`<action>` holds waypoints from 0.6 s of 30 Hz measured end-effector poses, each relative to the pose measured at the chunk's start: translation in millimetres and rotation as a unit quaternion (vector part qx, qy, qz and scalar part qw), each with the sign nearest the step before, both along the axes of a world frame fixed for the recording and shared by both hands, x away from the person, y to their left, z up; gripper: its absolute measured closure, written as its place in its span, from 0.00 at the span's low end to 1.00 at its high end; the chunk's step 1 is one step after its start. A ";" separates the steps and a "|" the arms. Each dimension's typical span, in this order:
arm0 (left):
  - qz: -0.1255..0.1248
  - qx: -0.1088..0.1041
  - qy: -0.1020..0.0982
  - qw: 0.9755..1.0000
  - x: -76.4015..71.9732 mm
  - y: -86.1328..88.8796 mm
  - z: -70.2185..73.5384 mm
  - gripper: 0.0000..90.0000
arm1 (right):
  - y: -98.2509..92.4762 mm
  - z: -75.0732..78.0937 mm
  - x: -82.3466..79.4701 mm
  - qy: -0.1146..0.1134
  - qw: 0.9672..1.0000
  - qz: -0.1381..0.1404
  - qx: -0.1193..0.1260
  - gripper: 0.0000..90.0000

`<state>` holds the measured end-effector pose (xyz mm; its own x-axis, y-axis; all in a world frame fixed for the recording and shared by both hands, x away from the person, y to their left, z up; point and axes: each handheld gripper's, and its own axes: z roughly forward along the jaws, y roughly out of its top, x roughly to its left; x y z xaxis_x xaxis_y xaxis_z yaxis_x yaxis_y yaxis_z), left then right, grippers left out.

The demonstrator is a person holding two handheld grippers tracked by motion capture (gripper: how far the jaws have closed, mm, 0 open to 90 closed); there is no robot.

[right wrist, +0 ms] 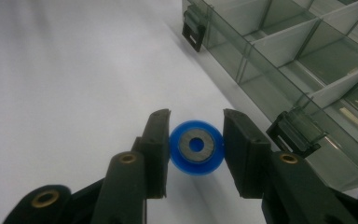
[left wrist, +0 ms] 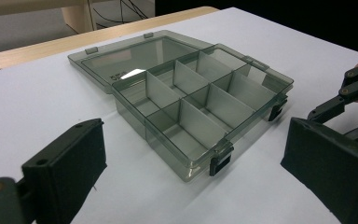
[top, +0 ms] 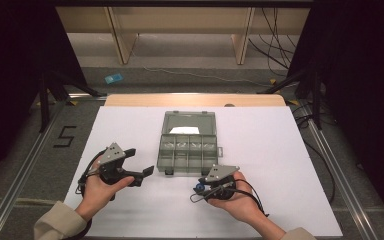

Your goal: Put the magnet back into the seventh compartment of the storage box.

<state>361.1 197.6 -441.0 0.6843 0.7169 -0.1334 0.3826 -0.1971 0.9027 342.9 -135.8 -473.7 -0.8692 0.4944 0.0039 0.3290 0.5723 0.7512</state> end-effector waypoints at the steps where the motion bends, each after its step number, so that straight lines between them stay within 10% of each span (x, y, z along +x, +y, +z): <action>1: 0.000 0.000 0.000 1.000 0.1 0.1 0.1 0.06 | -0.1 0.1 0.2 -0.002 1.000 -0.001 0.000 0.70; 18: 0.004 -0.005 0.004 1.000 -0.2 -0.1 -0.4 0.06 | -2.9 5.8 3.5 -0.013 1.000 -0.012 0.014 0.70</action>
<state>360.9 197.5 -441.4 0.6769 0.7216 -0.1451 0.3908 -0.1852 0.9017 346.3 -138.8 -467.9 -0.8566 0.5159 -0.0035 0.3235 0.5425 0.7752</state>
